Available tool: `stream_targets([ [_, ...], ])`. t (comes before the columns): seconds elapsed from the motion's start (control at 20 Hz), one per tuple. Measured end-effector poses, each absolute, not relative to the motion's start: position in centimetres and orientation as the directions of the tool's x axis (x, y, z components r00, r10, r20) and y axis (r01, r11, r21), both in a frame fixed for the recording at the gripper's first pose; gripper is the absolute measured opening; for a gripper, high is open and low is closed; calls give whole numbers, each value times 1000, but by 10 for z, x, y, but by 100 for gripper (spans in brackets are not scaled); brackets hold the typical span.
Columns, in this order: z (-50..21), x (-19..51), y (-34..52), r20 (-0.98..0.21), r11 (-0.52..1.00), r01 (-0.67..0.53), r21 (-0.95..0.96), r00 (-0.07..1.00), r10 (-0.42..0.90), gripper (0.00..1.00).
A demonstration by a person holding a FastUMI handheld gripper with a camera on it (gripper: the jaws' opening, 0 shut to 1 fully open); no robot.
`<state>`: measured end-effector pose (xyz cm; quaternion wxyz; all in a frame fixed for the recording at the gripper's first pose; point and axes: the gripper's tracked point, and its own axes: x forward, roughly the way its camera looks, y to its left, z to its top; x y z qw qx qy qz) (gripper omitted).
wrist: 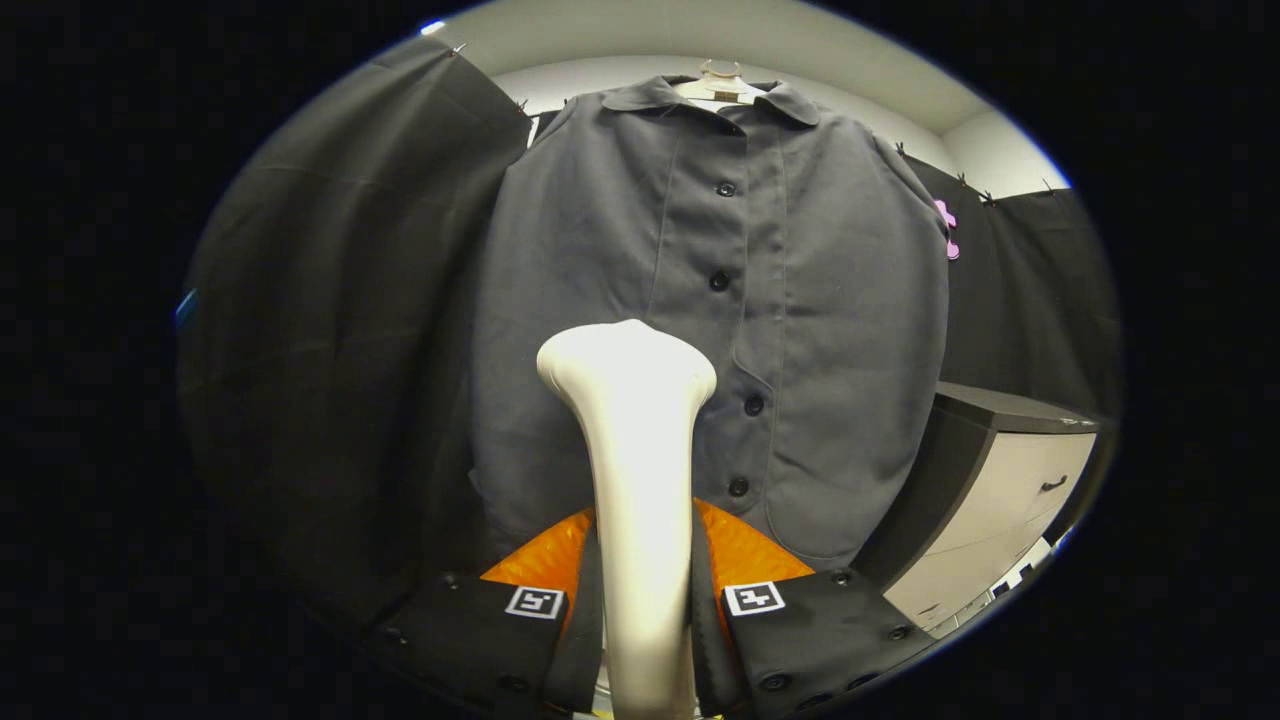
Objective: Iron the clothes twice with a garment steamer, once on the left side and once on the right side.
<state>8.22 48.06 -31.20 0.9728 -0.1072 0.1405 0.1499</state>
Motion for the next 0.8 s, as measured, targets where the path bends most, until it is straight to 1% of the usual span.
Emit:
stream_targets([
  [0.25,-265,79,480,-247,938,-322,-129,926,285,44],
  [0.4,-221,85,469,-190,944,-312,-110,939,288,44],
  [0.6,-176,93,438,-150,955,-283,-92,952,268,44],
  [0.8,-149,102,400,-97,964,-237,-117,969,226,44],
])
